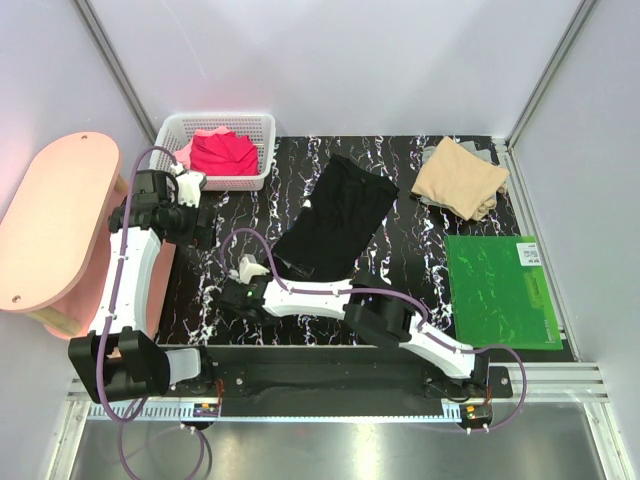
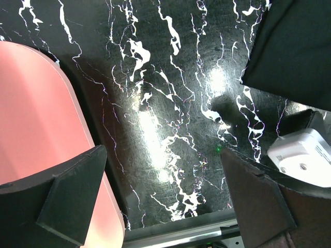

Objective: Fold and stack the t-shirts
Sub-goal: Grab one side of the 2/3 rectangular tshirt with right arm

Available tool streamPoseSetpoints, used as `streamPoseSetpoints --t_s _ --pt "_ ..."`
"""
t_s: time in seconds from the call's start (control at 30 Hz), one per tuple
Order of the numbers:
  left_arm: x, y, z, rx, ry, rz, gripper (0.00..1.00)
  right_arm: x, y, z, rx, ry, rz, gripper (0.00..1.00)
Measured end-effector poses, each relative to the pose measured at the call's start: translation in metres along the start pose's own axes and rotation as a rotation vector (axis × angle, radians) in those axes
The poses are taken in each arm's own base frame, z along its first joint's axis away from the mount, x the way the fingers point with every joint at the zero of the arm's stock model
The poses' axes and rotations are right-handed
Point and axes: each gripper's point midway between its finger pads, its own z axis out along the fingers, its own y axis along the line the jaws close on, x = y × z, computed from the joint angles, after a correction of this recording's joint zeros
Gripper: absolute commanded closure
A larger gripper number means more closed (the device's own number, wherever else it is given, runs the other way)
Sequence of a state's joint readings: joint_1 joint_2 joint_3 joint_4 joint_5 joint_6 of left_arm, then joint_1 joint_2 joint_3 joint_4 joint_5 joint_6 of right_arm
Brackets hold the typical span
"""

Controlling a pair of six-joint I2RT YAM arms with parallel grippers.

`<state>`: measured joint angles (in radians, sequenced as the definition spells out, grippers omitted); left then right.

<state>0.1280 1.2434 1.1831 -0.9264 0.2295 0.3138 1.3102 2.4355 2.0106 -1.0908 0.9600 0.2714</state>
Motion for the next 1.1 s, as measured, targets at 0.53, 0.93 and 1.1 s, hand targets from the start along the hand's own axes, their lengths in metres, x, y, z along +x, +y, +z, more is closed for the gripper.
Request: streamPoseSetpoints --t_s 0.53,0.93,1.1 --pt "0.0 0.0 0.0 0.0 0.0 0.0 0.01 0.002 0.008 0.019 0.007 0.013 0.023 0.35" --pt "-0.004 0.001 -0.002 -0.003 -0.01 -0.002 0.01 0.012 0.008 0.043 -0.02 0.049 0.062 1.0" --pt "-0.006 0.001 -0.003 -0.004 -0.015 -0.001 0.01 0.012 0.008 0.043 -0.033 0.054 0.062 1.0"
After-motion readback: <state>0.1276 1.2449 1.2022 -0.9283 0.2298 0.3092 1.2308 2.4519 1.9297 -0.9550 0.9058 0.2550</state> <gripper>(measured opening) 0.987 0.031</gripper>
